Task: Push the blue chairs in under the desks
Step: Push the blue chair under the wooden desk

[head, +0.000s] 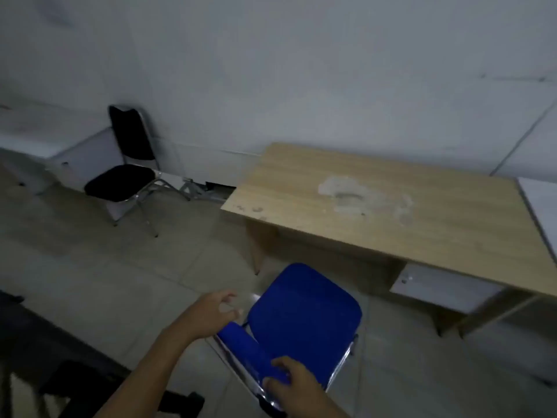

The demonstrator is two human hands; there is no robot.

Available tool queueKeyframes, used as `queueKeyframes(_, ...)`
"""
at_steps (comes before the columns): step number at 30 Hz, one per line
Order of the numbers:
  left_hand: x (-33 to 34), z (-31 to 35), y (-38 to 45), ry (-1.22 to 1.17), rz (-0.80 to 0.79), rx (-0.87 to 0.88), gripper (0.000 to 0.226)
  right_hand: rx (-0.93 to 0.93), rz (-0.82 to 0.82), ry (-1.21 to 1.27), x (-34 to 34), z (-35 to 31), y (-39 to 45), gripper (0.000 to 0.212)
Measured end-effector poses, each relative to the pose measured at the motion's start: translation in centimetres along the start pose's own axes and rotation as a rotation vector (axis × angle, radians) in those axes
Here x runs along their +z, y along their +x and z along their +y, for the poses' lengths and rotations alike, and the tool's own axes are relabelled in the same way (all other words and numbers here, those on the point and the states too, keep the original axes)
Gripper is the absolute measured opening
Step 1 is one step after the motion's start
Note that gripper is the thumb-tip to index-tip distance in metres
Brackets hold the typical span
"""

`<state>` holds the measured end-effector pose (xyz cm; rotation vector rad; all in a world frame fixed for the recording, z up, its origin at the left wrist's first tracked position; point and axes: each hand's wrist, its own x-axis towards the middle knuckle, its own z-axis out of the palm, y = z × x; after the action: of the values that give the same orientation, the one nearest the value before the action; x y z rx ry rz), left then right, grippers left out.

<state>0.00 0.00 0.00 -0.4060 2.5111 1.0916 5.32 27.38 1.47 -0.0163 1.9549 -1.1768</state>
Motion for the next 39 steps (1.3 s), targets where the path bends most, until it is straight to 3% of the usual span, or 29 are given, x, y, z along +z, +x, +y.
queueKeyframes(3,-0.8,-1.5,1.5,0.070,-0.050,-0.007,0.060,-0.003,-0.003,-0.116,3.4,-0.2,3.6,0.029)
queueKeyframes(7,-0.8,-3.7,2.3,0.148,-0.125,-0.025,0.058,0.010,0.088,-0.137,7.0,-0.5,5.1,0.058)
queueKeyframes(11,0.3,-5.7,1.8,0.387,-0.084,0.065,0.037,0.078,0.143,-0.380,10.2,-0.6,5.8,0.099)
queueKeyframes(16,1.8,-5.4,1.0,0.493,0.039,0.174,0.040,-0.069,0.315,-0.626,9.4,1.0,6.1,0.049)
queueKeyframes(24,6.7,-1.6,-0.4,0.502,0.000,0.183,0.078,-0.108,0.345,-0.742,2.3,6.2,5.6,0.055)
queueKeyframes(29,10.7,2.3,-1.5,0.382,-0.043,0.250,0.080,0.015,0.432,-0.815,-5.0,8.9,4.2,0.041)
queueKeyframes(31,11.9,3.5,-1.8,0.305,-0.062,0.234,0.082,0.112,0.476,-0.780,-6.9,9.5,3.5,0.052)
queueKeyframes(35,13.7,4.2,-1.6,0.205,-0.079,0.130,0.095,0.116,0.557,-0.312,-7.1,11.2,2.0,0.115)
queueKeyframes(37,14.1,4.1,-1.3,0.139,-0.061,0.077,0.096,0.072,0.560,-0.195,-6.4,11.7,1.7,0.118)
queueKeyframes(39,14.4,3.8,-0.9,0.080,-0.024,0.074,0.093,0.038,0.594,-0.144,-6.2,11.6,1.9,0.105)
